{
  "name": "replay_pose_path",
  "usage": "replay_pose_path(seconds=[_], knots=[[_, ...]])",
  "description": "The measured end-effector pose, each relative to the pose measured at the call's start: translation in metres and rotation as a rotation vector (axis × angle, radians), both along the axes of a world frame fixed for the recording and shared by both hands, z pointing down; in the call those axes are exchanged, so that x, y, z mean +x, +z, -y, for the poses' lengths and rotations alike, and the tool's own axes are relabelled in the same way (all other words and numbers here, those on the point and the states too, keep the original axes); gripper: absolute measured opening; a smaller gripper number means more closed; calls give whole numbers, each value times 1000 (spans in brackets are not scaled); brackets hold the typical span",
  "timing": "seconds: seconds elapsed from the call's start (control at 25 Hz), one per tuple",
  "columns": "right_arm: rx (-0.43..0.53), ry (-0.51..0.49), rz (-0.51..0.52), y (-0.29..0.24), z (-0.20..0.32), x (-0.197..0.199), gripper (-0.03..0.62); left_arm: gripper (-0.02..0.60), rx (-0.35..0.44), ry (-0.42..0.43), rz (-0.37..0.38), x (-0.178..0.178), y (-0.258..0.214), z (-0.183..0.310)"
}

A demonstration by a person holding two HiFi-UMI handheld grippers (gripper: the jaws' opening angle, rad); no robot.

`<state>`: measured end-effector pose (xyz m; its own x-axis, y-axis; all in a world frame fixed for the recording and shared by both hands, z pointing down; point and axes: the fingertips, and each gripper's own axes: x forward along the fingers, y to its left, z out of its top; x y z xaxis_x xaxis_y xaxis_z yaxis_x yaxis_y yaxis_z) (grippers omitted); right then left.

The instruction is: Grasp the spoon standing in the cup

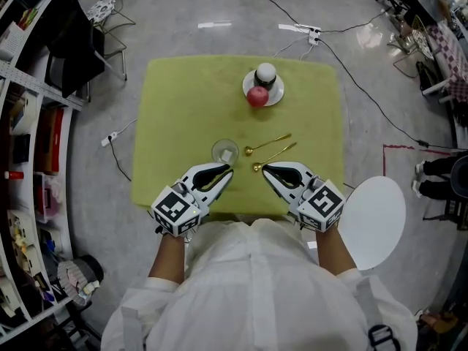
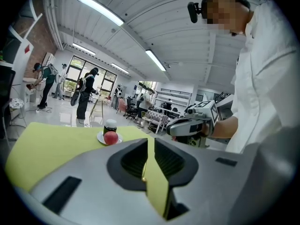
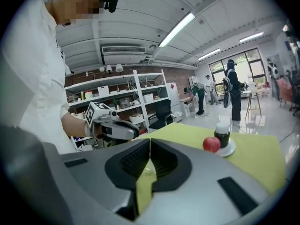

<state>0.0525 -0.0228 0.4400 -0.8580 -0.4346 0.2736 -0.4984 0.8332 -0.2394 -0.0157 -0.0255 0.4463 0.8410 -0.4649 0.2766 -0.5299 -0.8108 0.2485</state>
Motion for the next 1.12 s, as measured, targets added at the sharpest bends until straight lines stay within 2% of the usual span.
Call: replay_pose_path(seconds=[0.32,1.12], knots=[[50,-38,-32,-2,-5,-9,3,41,1,19,5,4,1,-2],[47,-38,-29,-3,-4,-11,3,41,-3,19,8,4,2,-2]])
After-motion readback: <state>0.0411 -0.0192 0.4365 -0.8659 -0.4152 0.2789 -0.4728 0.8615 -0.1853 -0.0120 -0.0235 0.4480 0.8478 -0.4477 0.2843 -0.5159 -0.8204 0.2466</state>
